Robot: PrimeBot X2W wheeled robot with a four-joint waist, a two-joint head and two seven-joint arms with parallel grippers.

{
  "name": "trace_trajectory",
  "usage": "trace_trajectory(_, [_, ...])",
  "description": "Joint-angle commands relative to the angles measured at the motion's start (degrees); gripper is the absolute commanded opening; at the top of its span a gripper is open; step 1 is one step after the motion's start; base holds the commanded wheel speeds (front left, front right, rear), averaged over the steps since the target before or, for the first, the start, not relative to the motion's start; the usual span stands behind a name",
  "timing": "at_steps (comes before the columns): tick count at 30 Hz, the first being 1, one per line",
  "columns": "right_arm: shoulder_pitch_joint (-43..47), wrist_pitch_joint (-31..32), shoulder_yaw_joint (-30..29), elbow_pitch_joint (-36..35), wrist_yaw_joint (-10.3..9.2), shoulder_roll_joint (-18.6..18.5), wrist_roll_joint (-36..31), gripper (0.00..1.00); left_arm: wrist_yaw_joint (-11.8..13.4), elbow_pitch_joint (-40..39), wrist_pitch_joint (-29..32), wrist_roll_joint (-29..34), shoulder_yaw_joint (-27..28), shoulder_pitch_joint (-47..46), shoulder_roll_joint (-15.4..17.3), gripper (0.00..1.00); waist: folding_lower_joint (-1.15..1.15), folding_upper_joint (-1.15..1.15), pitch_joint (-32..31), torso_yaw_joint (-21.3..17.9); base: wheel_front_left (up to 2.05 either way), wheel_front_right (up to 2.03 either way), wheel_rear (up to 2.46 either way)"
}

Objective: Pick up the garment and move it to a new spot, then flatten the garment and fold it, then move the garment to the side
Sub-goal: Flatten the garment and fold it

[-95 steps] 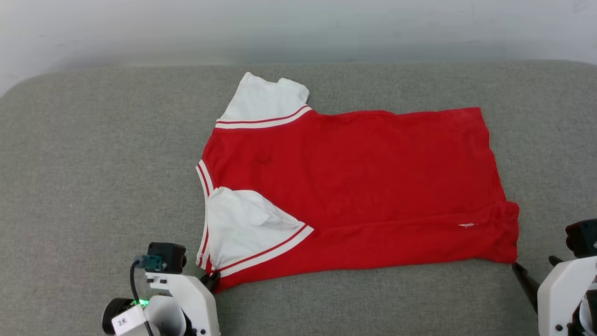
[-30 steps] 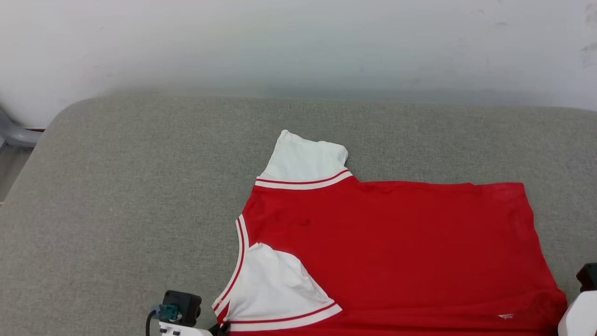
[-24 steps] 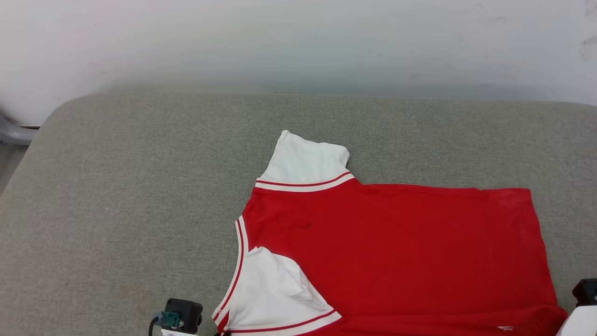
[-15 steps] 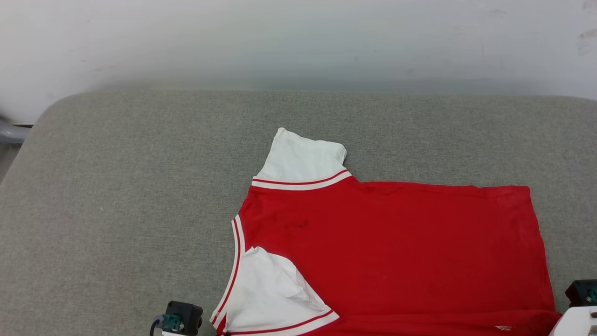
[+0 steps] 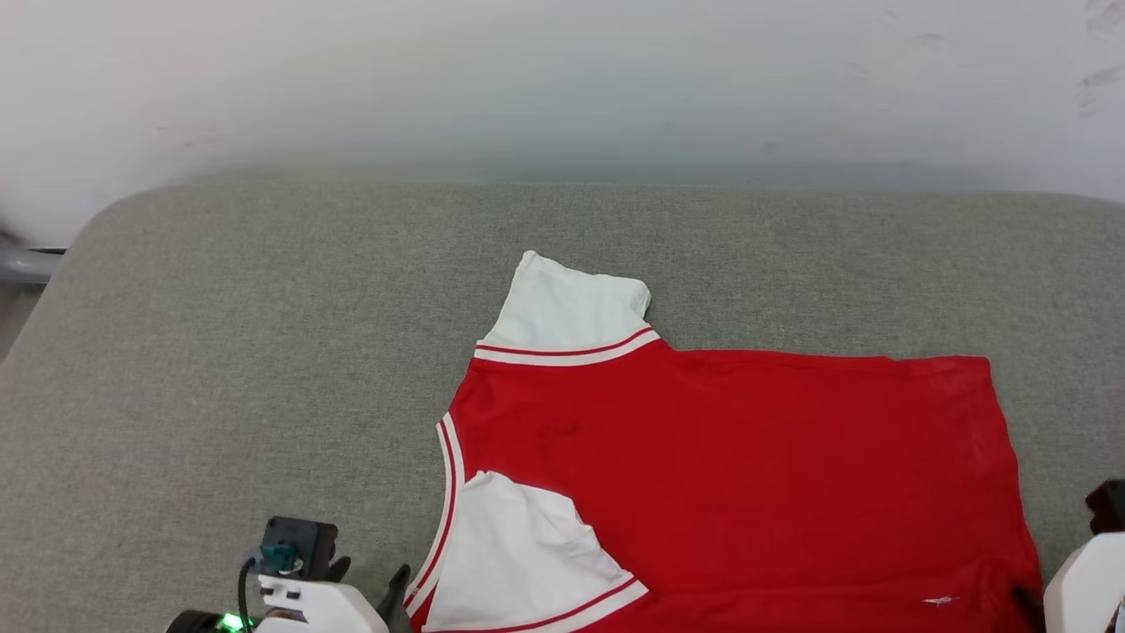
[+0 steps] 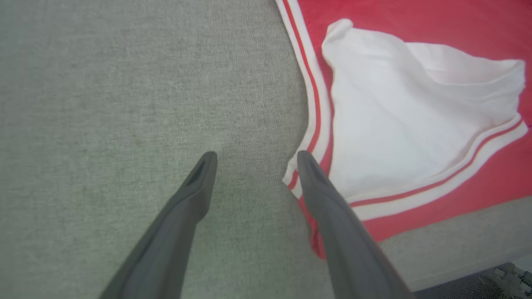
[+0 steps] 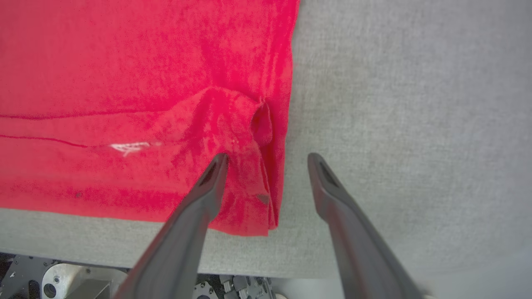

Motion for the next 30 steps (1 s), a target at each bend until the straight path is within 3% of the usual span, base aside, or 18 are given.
trace_trajectory(1, [-1.26, -0.48, -0.76, -1.59, -0.05, -0.09, 0.33, 1.00, 0.34, -1.51, 0.00, 0.34, 0.50, -1.18, 0.61, 1.00, 0.00, 0.00, -0.23, -0.32, 0.00, 0.00, 0.00])
trace_trajectory(8, [-2.61, 1.83, -1.33, -12.21, -0.05, 1.50, 1.47, 1.00, -0.34, -10.13, 3.37, -0.26, 3.04, -6.30, 4.12, 1.00, 0.00, 0.00, 0.45, -2.83, 0.00, 0.00, 0.00])
trace_trajectory(15, [-3.50, 5.07, 0.22, -20.95, -0.06, 2.37, 0.71, 1.00, -5.23, -10.47, 12.81, 0.15, 2.32, -18.26, 7.17, 1.00, 0.00, 0.00, 4.86, -5.86, 0.00, 0.00, 0.00])
trace_trajectory(23, [-6.85, 6.47, 3.97, -28.35, -0.05, 4.06, -0.24, 1.00, -11.44, -1.21, 27.35, -4.14, 2.72, -36.96, 6.13, 1.00, 0.00, 0.00, 12.54, -10.49, 0.00, 0.00, 0.00])
trace_trajectory(30, [-10.15, 5.67, 6.40, -30.42, -0.05, 5.50, -0.74, 1.00, -13.81, 10.25, 35.65, -6.02, 3.42, -49.96, 4.93, 1.00, 0.00, 0.00, 19.01, -14.39, 0.00, 0.00, 0.00])
